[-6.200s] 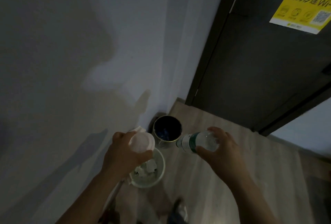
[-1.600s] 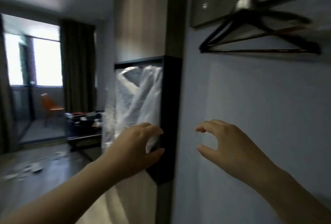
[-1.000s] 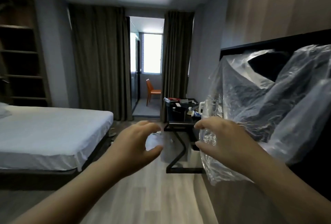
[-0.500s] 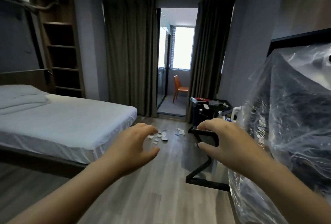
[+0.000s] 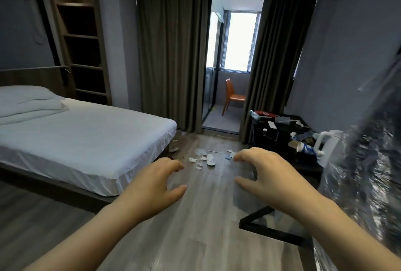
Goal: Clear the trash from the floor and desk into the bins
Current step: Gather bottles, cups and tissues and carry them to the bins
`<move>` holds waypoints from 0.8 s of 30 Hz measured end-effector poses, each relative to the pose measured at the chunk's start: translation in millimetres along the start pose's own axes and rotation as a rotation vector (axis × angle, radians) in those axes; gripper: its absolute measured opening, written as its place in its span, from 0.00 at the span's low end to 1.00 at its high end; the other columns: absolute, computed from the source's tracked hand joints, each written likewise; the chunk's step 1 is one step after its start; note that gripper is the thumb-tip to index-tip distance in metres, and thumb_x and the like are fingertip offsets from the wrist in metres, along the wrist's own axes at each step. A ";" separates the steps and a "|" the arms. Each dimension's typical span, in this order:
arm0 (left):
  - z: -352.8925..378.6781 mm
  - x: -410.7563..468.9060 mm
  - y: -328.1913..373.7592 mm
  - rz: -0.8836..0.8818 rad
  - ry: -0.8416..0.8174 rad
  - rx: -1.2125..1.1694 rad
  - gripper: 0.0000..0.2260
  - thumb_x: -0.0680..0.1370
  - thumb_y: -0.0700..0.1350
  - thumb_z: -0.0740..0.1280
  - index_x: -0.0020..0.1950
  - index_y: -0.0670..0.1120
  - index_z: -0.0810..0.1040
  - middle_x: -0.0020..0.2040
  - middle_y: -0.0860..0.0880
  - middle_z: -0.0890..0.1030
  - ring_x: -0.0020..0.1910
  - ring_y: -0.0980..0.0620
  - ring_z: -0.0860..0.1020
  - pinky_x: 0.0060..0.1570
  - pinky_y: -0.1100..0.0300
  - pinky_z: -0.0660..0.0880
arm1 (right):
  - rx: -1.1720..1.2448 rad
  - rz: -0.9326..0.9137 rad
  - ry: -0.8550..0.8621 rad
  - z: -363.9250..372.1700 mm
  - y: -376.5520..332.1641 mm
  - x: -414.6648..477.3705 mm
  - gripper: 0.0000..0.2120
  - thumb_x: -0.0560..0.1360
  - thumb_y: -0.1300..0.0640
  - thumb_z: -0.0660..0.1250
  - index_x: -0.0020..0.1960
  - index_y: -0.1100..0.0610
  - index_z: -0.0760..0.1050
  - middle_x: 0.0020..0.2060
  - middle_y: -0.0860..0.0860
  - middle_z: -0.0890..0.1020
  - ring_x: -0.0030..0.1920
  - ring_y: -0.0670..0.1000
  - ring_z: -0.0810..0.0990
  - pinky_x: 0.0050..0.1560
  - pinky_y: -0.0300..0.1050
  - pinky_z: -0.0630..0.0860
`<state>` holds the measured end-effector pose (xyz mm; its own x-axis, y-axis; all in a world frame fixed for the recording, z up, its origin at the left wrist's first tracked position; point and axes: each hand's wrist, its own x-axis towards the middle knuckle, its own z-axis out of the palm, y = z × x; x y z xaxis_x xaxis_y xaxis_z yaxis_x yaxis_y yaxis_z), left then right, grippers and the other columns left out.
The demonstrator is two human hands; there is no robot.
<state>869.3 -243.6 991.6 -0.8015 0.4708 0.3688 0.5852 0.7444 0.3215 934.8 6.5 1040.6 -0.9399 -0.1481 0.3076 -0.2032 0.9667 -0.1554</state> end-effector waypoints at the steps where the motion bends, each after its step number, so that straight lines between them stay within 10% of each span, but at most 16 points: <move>1: 2.9 12.5 -15.6 -0.011 -0.003 -0.010 0.20 0.73 0.57 0.68 0.63 0.54 0.74 0.55 0.59 0.75 0.54 0.62 0.73 0.53 0.70 0.68 | 0.007 0.006 -0.012 8.6 1.3 18.8 0.19 0.73 0.46 0.66 0.63 0.45 0.71 0.52 0.40 0.74 0.52 0.42 0.72 0.53 0.38 0.72; 24: 115.1 339.5 -229.4 -0.130 -0.154 -0.007 0.19 0.75 0.56 0.67 0.64 0.55 0.73 0.58 0.58 0.75 0.53 0.62 0.72 0.47 0.75 0.64 | 0.125 0.139 -0.161 176.8 159.6 375.9 0.21 0.72 0.45 0.67 0.64 0.45 0.72 0.60 0.41 0.75 0.62 0.43 0.73 0.61 0.39 0.70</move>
<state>448.9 -200.1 942.7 -0.8795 0.4380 0.1860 0.4757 0.8008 0.3639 500.5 68.2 965.4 -0.9908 -0.0564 0.1228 -0.0917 0.9482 -0.3041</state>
